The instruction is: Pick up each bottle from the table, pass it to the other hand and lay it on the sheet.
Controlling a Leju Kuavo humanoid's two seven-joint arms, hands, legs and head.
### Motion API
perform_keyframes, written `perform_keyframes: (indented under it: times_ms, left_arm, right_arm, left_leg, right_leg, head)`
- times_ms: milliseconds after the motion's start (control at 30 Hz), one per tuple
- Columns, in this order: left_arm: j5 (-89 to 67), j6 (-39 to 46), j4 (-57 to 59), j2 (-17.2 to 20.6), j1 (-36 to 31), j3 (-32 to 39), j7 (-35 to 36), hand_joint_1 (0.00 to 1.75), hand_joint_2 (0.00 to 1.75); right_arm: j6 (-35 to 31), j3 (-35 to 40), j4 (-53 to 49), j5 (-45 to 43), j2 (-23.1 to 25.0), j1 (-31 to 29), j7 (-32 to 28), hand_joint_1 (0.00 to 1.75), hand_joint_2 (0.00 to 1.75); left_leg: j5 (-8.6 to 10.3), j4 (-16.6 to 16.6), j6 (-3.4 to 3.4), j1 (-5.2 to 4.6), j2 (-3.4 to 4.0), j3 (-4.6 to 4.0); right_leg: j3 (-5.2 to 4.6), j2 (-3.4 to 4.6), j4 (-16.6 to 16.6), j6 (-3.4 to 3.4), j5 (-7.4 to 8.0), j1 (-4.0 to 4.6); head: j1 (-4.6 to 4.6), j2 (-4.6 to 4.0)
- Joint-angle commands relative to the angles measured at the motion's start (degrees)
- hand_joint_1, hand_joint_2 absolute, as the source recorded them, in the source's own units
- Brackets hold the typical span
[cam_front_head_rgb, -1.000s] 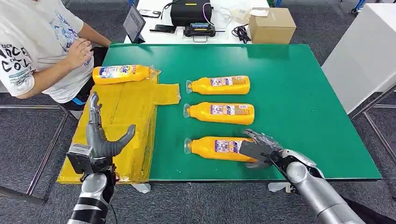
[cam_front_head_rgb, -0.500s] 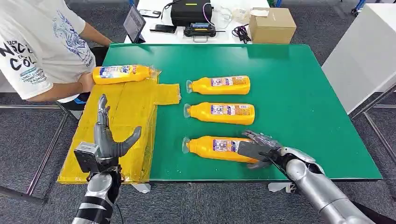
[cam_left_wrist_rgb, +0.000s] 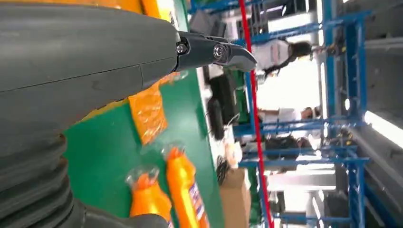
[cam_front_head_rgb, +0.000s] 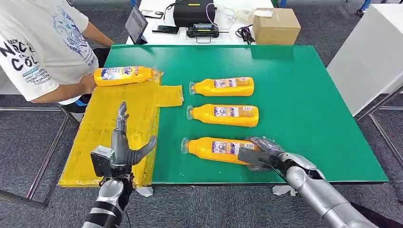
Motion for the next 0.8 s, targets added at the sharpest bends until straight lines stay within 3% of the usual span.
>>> perform_keyframes:
  times_ms: [33, 567, 667, 700, 733, 800]
  left_arm:
    - [-0.1, -0.5, 5.8, 0.2, -2.6, -1.0, -0.3, 0.00, 1.75]
    - [-0.3, -0.8, 5.9, 0.2, -2.5, -1.0, 0.0, 0.00, 1.75]
    - [-0.3, -1.8, 6.0, 0.2, -2.4, -0.8, 0.3, 0.00, 1.75]
    - [-0.3, -2.2, 5.9, 0.1, -2.4, -0.6, 0.3, 0.00, 1.75]
    - [-0.3, -2.6, 5.4, 0.0, -2.3, -0.4, 0.3, 0.00, 1.75]
    - [-0.9, -2.1, 3.1, -0.1, -1.1, 0.1, 0.5, 0.00, 1.75]
  right_arm:
    - [-1.3, 1.8, 4.2, 0.3, 2.2, 2.0, -0.1, 1.73, 1.75]
    - [-1.7, 0.6, 3.7, 0.6, 2.7, 2.8, -0.9, 1.75, 1.75]
    - [-3.6, -3.4, -0.4, 0.7, 3.8, 5.5, -7.3, 1.75, 1.75]
    - [-5.3, -5.6, -2.4, 1.7, 5.3, 7.1, -10.3, 1.41, 1.75]
    - [-6.6, -9.0, -5.3, 0.1, 9.1, 9.8, -15.0, 1.75, 1.75]
    - [-10.4, -13.3, -10.7, 2.1, 14.9, 13.1, -16.6, 1.75, 1.75]
  left_leg:
    - [-0.03, -0.1, -0.10, 0.11, -0.02, 0.20]
    - [-0.06, -0.1, -0.13, 0.13, 0.01, 0.35]
    - [-0.02, 0.0, -0.09, 0.08, 0.01, 0.24]
    - [-0.03, -0.1, -0.12, 0.12, -0.02, 0.30]
    - [-0.06, -0.1, -0.15, 0.15, -0.01, 0.37]
    - [-0.10, -0.1, -0.19, 0.19, 0.08, 0.38]
  right_leg:
    - [0.26, -0.06, -0.1, -0.12, -0.02, 0.12]
    - [0.38, -0.07, -0.1, -0.17, -0.05, 0.15]
    - [0.25, -0.06, -0.1, -0.10, -0.02, 0.09]
    - [0.34, -0.09, -0.1, -0.14, -0.04, 0.13]
    - [0.41, -0.09, -0.1, -0.18, -0.06, 0.16]
    - [0.38, 0.02, -0.1, -0.22, -0.07, 0.20]
  head:
    - [0.02, 0.00]
    - [0.02, 0.00]
    - [0.02, 0.00]
    - [0.00, 0.00]
    - [0.00, 0.00]
    - [0.02, 0.00]
